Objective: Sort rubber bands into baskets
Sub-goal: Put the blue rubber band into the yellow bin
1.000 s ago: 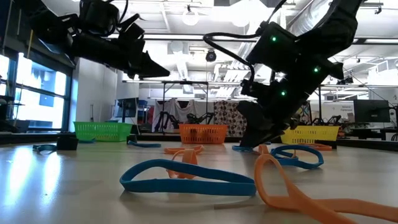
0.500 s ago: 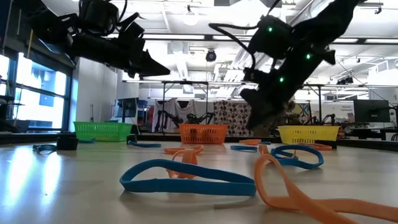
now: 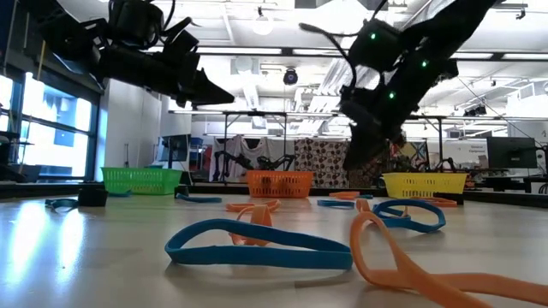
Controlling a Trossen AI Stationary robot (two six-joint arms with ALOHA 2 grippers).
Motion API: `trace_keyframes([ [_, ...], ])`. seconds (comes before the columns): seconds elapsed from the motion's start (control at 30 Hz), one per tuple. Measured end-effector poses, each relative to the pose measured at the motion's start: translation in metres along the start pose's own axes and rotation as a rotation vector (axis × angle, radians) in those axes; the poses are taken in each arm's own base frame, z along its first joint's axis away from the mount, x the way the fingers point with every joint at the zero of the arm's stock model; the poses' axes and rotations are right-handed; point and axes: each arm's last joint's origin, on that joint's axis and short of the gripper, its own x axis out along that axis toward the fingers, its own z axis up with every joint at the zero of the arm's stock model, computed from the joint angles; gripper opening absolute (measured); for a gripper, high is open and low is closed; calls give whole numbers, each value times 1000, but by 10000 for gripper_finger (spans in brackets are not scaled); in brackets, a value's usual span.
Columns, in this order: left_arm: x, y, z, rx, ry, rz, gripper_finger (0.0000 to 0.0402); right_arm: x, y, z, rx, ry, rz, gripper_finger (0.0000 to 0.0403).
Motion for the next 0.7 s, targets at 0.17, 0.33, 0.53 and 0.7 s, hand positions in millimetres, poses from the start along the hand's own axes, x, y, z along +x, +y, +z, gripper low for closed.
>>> trace_keyframes([
  [0.17, 0, 0, 0, -2, 0, -4, 0, 21, 5, -8, 17, 57, 57, 84],
  [0.33, 0, 0, 0, -2, 0, -4, 0, 39, 9, -15, 14, 93, 92, 106],
  [0.53, 0, 0, 0, -1, 1, -5, 0, 47, 9, -20, 19, 112, 76, 80],
  [0.7, 0, 0, 0, 0, 1, -5, 0, 47, 8, -20, -5, 96, 40, 17],
])
